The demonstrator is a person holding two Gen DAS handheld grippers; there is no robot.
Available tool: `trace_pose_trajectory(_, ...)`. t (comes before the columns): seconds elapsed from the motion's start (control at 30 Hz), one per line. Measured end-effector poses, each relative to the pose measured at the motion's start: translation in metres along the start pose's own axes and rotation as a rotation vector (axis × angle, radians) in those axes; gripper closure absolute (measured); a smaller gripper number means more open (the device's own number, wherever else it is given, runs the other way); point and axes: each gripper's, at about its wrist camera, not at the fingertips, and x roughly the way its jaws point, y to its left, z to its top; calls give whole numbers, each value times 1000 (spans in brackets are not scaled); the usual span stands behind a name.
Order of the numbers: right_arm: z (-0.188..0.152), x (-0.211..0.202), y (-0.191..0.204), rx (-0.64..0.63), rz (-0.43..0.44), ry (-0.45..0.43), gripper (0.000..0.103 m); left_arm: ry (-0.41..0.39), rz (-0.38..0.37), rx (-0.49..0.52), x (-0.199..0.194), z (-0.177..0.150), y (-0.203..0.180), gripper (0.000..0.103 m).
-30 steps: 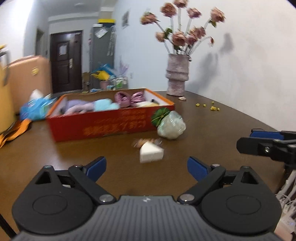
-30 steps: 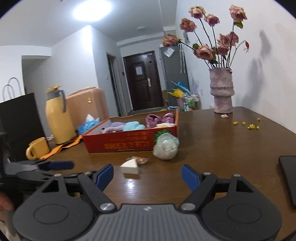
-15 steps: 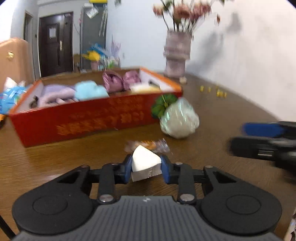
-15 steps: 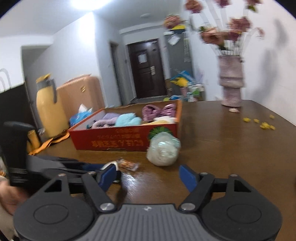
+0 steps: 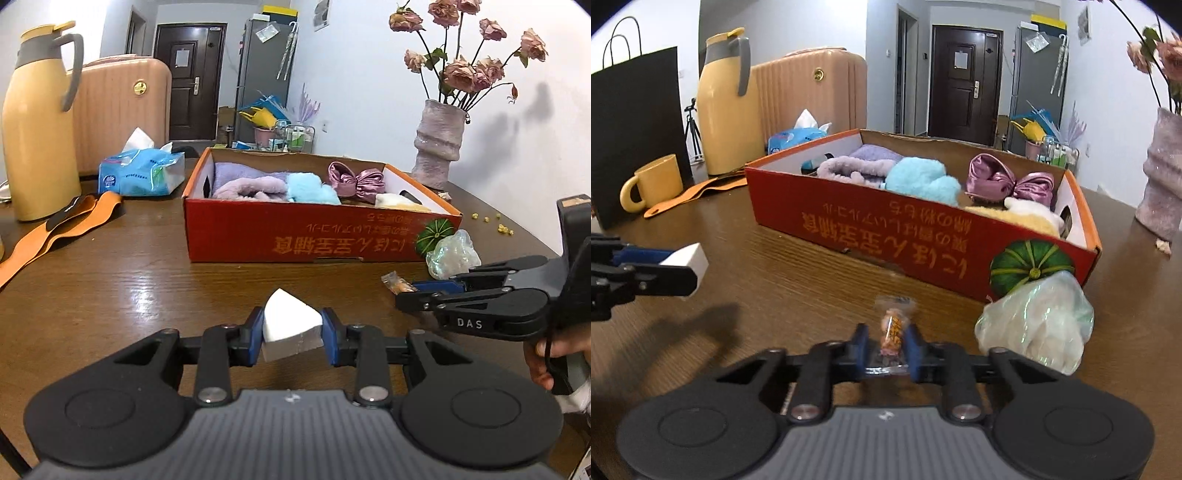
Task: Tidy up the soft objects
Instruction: 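Grasp the white sponge wedge with the left gripper while the right gripper grasps the wrapped candy packet, then carry the wedge and candy packet into the box and open both grippers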
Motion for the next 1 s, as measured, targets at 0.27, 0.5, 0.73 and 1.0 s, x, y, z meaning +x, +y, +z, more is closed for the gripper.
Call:
trace_pose_trajectory(0.27, -37, -62, 16, 132, 9, -48, 88, -24, -83, 17, -35, -12, -19, 70)
trace_pose_trajectory(0.5, -37, -112, 23, 164, 11, -145, 88, -52, -153, 31, -41, 0, -31, 70)
trace_pose_trajectory(0.73, 57, -89, -25, 65, -9, -194, 88, -83, -214, 28, 29, 122, -22, 69)
trace_pose_trajectory(1.0, 159, 38, -105, -20, -76, 27, 88, 54, -156, 51, 195, 214, -25, 68)
